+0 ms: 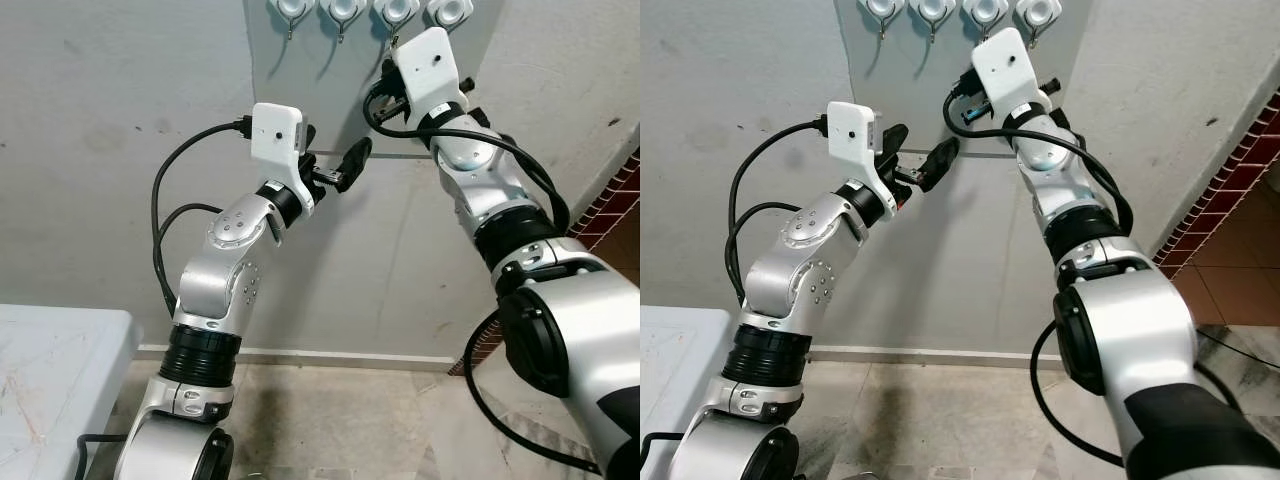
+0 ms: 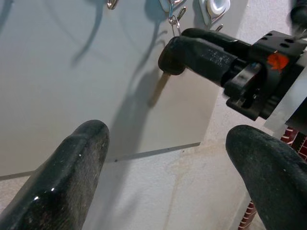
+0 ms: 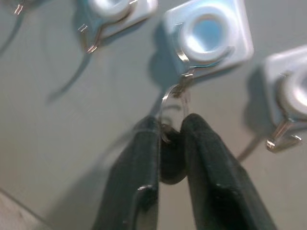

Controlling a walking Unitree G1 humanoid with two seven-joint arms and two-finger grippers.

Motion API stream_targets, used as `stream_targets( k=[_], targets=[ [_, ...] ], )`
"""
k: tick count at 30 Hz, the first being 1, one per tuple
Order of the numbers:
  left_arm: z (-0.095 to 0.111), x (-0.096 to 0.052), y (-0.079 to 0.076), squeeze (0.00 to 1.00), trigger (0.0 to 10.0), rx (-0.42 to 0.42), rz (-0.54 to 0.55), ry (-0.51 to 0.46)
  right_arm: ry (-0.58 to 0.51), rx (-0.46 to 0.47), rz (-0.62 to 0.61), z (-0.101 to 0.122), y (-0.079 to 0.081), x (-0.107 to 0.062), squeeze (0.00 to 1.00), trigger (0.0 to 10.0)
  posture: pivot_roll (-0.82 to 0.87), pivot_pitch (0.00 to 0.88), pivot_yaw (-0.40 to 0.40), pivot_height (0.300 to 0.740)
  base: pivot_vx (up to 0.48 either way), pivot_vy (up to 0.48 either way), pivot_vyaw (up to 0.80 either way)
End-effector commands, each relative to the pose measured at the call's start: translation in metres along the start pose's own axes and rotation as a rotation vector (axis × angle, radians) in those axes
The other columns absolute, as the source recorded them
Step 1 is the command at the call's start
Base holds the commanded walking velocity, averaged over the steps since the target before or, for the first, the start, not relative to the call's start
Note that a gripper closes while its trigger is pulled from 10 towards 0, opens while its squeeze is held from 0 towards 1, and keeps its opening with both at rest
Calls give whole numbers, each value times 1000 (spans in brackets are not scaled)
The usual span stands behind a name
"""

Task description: Hang keys on a hook

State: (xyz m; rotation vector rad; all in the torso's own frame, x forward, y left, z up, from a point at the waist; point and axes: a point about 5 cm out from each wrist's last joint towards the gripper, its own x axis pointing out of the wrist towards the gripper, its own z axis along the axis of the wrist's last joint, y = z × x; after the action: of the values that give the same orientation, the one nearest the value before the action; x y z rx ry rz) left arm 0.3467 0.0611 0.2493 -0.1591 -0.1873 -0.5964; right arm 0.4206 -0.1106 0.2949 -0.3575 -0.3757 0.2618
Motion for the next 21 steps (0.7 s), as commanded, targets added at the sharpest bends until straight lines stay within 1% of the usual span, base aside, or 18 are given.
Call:
stream_targets(
  k=[1, 2, 7, 10, 11, 16, 17, 19, 21],
  targets=[
    [5, 0, -2, 0, 10000, -6, -2, -16, -27, 102, -24, 0, -5, -2, 1000, 10000, 54, 69, -20, 732, 0, 0, 0],
    [5, 0, -2, 0, 10000, -3, 1, -17, -45, 198, -36, -2, -7, -3, 1000, 10000, 54, 69, -20, 732, 0, 0, 0],
    [3, -2, 3, 0, 10000, 7, 37, -16, -103, 343, -55, -5, -7, -8, 1000, 10000, 58, 63, -21, 732, 0, 0, 0],
    [2, -2, 4, 0, 10000, 6, 49, -17, -113, 376, -57, -8, -6, -10, 1000, 10000, 58, 61, -20, 732, 0, 0, 0],
    [1, -4, 6, 0, 10000, 7, 62, -15, -117, 416, -46, -12, -4, -12, 1000, 10000, 57, 60, -20, 732, 0, 0, 0],
    [-2, -6, 10, 0, 10000, 8, 94, -10, -94, 470, -43, -27, 3, -19, 1000, 10000, 57, 61, -19, 732, 0, 0, 0],
    [-2, -6, 11, 0, 10000, 7, 100, -10, -103, 510, -39, -31, 4, -22, 1000, 10000, 58, 61, -21, 732, 0, 0, 0],
    [-3, -7, 12, 0, 10000, 12, 111, -10, -110, 537, -56, -35, 4, -25, 1000, 10000, 57, 61, -21, 732, 0, 0, 0],
    [-4, -8, 13, 0, 10000, 16, 124, -10, -149, 579, -74, -37, 4, -29, 1000, 10000, 58, 61, -21, 732, 0, 0, 0]
  ],
)
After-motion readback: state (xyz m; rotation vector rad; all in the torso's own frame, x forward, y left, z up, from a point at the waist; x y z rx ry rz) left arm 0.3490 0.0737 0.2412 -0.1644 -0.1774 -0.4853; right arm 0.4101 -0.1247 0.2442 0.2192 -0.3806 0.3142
